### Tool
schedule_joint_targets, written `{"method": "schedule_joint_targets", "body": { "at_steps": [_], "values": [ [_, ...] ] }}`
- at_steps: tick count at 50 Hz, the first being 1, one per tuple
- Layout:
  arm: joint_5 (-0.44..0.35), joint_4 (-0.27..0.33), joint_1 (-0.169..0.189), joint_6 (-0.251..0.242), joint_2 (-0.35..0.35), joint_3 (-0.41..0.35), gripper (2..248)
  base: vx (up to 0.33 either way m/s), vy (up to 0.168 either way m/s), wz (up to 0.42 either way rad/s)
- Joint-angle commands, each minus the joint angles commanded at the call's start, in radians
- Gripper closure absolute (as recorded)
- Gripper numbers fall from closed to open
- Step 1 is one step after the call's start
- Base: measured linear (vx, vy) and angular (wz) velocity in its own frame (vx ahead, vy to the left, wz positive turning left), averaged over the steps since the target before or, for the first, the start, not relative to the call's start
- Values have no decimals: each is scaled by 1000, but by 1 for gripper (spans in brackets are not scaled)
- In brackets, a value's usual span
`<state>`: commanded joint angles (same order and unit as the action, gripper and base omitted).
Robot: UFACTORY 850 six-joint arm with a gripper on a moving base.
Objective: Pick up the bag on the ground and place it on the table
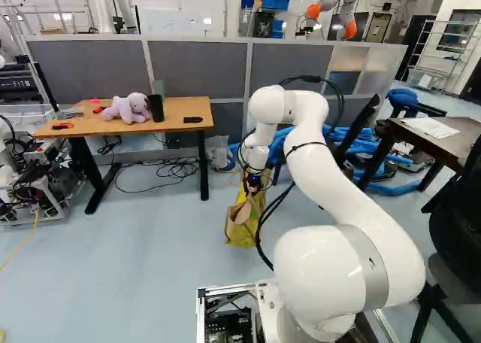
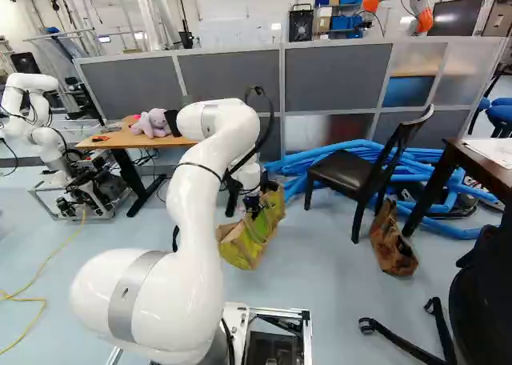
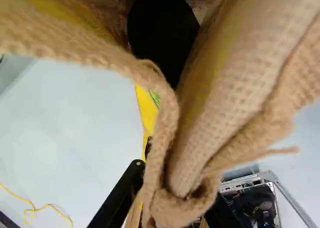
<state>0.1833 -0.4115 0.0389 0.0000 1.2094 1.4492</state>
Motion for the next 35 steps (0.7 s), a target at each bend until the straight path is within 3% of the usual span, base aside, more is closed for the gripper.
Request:
{"method": "schedule_joint_targets", "body": {
  "at_steps": [35],
  "values": [
    [0, 83, -1, 0, -116, -70, 229, 0, 0, 0]
  ]
}}
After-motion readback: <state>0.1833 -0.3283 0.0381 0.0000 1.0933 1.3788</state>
